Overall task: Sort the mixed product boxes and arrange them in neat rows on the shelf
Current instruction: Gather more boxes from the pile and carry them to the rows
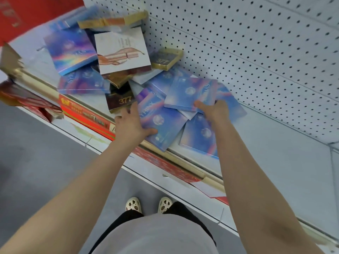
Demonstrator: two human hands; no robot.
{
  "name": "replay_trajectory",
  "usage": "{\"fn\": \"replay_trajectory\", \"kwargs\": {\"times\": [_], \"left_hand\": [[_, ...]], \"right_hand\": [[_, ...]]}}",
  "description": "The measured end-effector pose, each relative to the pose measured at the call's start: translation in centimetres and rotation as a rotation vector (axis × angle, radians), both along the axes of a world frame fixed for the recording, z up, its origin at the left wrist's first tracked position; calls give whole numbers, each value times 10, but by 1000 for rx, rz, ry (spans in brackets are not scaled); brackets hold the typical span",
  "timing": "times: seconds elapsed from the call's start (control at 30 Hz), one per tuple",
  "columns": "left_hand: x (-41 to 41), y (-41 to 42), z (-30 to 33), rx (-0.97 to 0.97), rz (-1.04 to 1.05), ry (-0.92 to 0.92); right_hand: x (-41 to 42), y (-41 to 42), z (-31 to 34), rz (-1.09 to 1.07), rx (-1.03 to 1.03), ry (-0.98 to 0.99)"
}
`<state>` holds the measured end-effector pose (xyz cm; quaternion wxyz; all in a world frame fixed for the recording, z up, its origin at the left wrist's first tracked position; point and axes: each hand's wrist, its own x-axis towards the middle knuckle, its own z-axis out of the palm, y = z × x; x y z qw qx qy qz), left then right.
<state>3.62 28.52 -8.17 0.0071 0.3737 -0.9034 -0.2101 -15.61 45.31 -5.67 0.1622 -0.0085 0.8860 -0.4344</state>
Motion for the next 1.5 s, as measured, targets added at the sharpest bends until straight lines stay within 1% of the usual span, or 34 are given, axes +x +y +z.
{"fn": "replay_trajectory", "kwargs": {"times": [0.07, 0.13, 0.2, 0.27, 0.33, 0.4, 0.47, 0.57, 0.63, 0.73, 0.83, 0.9, 1.0, 1.07, 1.13, 1.23, 1.4, 1.5], "left_hand": [[-2, 1, 10, 56, 46, 17], [-2, 2, 22, 120, 104, 74], [-2, 3, 32, 215, 163, 232], [-2, 6, 41, 326, 244, 452], [-3, 9, 46, 377, 296, 619], [-3, 12, 45, 451, 335, 720], [-3, 18, 38, 548, 325, 777], [0, 34, 29, 625, 225, 779], [1, 40, 25, 619, 176, 776], [3, 41, 24, 596, 206, 821], [6, 38, 28, 618, 232, 886], [7, 36, 30, 667, 212, 916], [5, 37, 34, 771, 156, 911], [3, 42, 35, 842, 108, 883], [1, 48, 29, 852, 42, 828], [-2, 68, 19, 930, -30, 739], [-8, 127, 10, 1005, -195, 604], [-11, 171, 8, 991, -317, 536]], "right_hand": [[-1, 3, 10, -56, -240, 34], [0, 7, 20, -73, -389, 123], [-1, 9, 28, -67, -439, 200], [1, 13, 34, -64, -464, 270], [2, 17, 34, -73, -515, 302], [5, 20, 30, -61, -558, 295], [7, 22, 25, -25, -600, 244], [8, 23, 19, 14, -640, 168], [9, 24, 17, 1, -649, 160], [16, 32, 19, -50, -675, 205], [30, 47, 26, -146, -665, 267], [42, 62, 29, -228, -653, 313], [64, 86, 28, -383, -591, 363], [87, 105, 25, -471, -525, 391], [112, 125, 21, -555, -473, 404], [152, 157, 16, -709, -461, 387], [224, 221, 9, -897, -399, 373], [257, 260, 4, -1014, -374, 387]]}}
